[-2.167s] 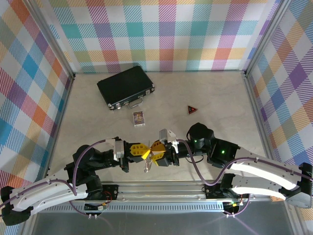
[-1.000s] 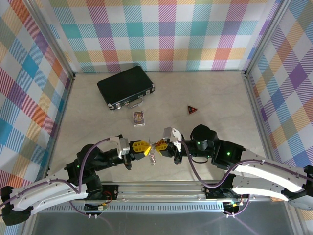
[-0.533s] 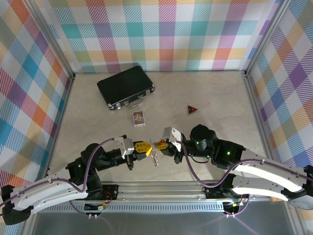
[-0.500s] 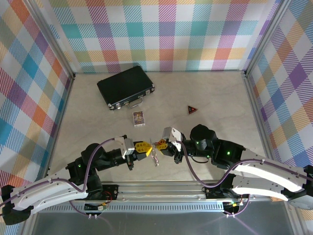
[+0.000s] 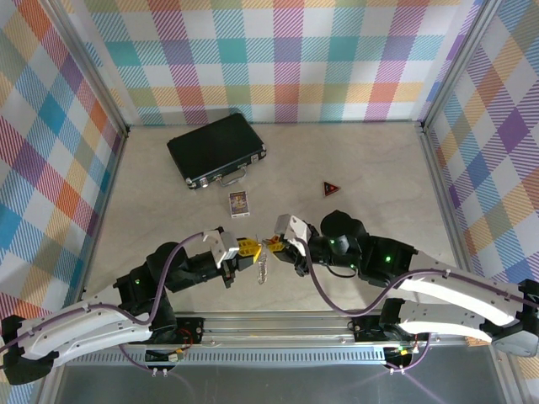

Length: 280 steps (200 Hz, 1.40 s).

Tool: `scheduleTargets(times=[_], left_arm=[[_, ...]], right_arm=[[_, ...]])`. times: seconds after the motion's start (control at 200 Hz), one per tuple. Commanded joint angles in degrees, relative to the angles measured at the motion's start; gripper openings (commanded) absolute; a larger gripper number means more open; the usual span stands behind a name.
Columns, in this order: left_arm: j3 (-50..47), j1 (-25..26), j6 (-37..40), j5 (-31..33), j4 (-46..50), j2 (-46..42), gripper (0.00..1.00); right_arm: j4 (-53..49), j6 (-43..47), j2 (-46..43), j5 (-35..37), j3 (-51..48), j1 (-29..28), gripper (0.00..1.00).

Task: Put the keys on the keyring

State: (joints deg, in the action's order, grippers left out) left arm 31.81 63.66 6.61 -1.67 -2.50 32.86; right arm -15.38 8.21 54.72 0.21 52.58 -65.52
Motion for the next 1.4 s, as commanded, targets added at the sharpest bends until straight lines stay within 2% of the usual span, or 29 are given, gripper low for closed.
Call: scheduleTargets(times=[0.0,0.07,0.265,0.385,0.465,0.59,0.805,1.18,1.395], left_arm=[[1.35,0.19,0.61,2.99,1.53,-0.16,0.17],[0.74,0.23,0.51,3.2,0.62,-0.49,0.29],[-0.99,0.21,-0.78,7.26,0.02,-2.54,0.52],[-2.62,0.2,-1.4,8.93,-0.35,-4.06,0.74],[-3.23,0.17,-1.75,12.06,-0.02,-4.62,1.0],[-3.05,0.2,-2.54,20.5,2.52,-4.56,1.0],[-4.34,0.23,-4.7,26.87,3.47,-4.78,1.0],[-8.42,0.15,-4.69,29.94,1.67,-8.77,1.0],[-8.66,0.15,-3.23,29.82,0.16,-8.48,1.0]], right_arm=[[-0.9,-0.07,0.24,2.73,2.9,0.3,0.0],[-2.23,-0.27,1.38,3.66,3.77,0.37,0.0],[-5.77,-2.13,5.24,5.11,6.27,2.52,0.0],[-8.37,-6.33,8.25,5.35,8.0,6.51,0.0],[-9.39,-8.0,10.22,5.42,8.97,9.08,0.0],[-9.64,-10.89,14.28,4.55,10.62,12.75,0.0],[-9.45,-14.66,24.18,1.51,14.47,17.88,0.0],[-7.62,-15.98,35.58,-0.65,20.4,19.33,0.0],[-6.67,-18.28,36.45,-3.68,18.71,19.29,0.0]])
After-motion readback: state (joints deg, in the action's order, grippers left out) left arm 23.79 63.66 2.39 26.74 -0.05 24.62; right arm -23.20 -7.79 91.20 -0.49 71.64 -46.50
